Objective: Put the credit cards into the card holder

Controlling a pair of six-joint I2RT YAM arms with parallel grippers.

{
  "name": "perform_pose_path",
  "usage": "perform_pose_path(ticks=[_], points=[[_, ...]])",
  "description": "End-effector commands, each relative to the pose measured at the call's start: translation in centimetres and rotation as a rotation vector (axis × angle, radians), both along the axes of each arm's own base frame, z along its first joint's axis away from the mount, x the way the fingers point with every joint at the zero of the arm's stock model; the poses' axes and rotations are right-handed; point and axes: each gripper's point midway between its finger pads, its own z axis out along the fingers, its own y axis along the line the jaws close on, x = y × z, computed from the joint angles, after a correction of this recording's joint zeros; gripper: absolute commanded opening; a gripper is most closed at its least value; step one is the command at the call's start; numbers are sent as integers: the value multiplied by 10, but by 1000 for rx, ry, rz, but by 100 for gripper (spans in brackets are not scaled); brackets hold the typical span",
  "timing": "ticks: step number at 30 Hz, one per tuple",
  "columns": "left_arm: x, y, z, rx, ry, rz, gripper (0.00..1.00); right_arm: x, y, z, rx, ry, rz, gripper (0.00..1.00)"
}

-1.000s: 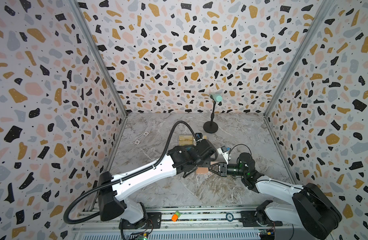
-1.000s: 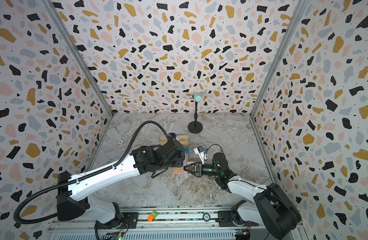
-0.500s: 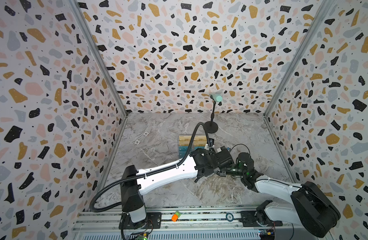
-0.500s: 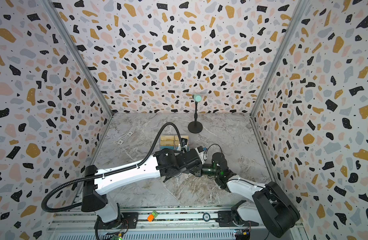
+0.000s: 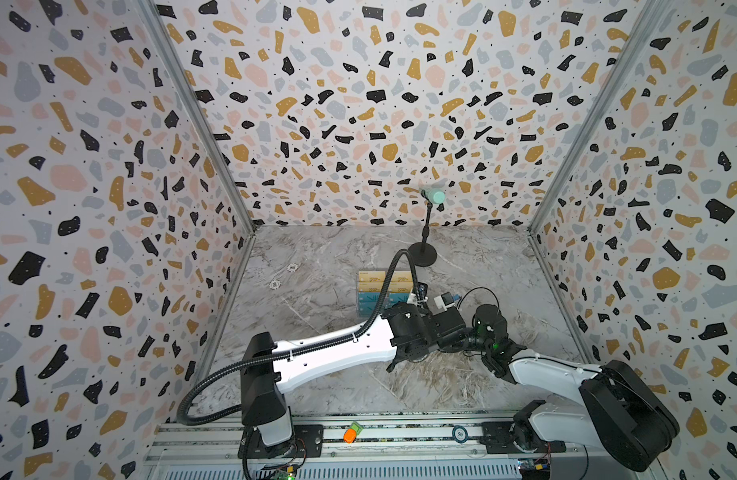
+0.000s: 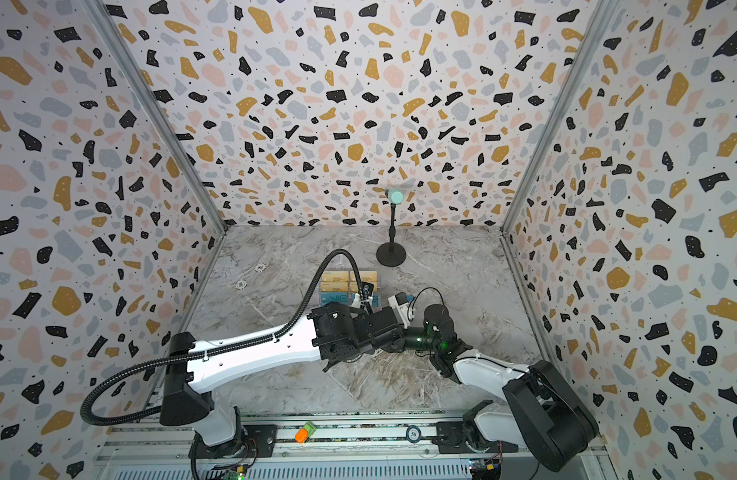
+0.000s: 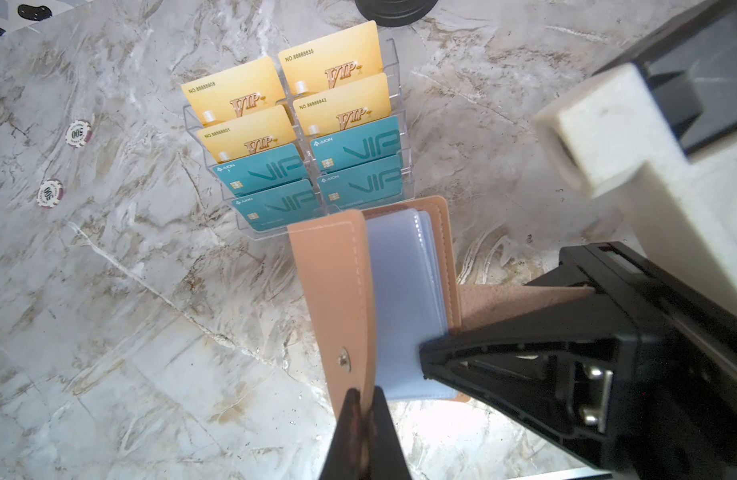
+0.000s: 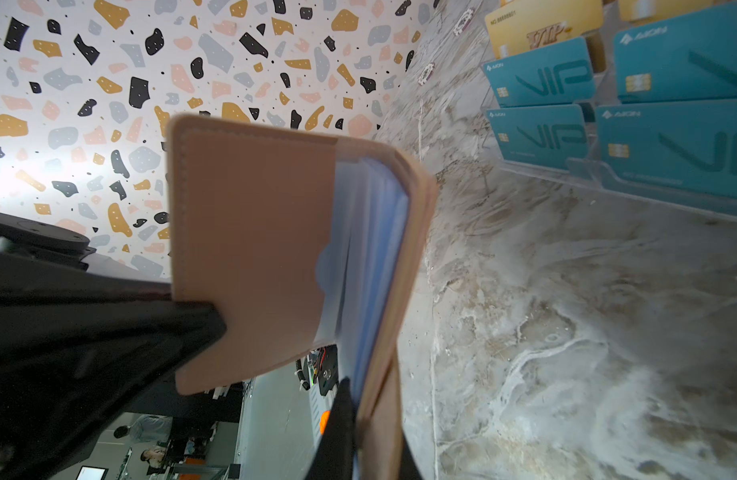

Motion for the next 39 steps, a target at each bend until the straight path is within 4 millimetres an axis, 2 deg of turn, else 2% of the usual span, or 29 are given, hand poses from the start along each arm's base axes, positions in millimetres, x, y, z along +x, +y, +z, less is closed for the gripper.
perform_pose_path(ticks=[1,4,11,14,19,24,29,36,39], points=[[1,14,12,-48,-22,16,2,9,0,15,15,-55,-16,0],[2,17,9,-136,10,2,2,9,-1,10,5,-42,-18,0],[-1,10,0,-475,126,-135,2,5,-10,-5,4,13,-32,0],[2,18,-2,-581,121,-142,2,3,-14,-13,-8,36,-41,0],[0,24,-24,-731,152,-161,3,0,-17,-29,-41,77,-49,0],[5,30,-48,-765,149,-172,3,0,-21,-45,-82,97,-64,0],[7,37,-62,-824,136,-157,3,0,-24,-60,-104,123,-86,0],[3,56,-106,-826,184,-111,3,-3,-28,-90,-152,190,-102,0],[3,65,-118,-829,184,-96,3,-4,-28,-100,-165,210,-101,0]])
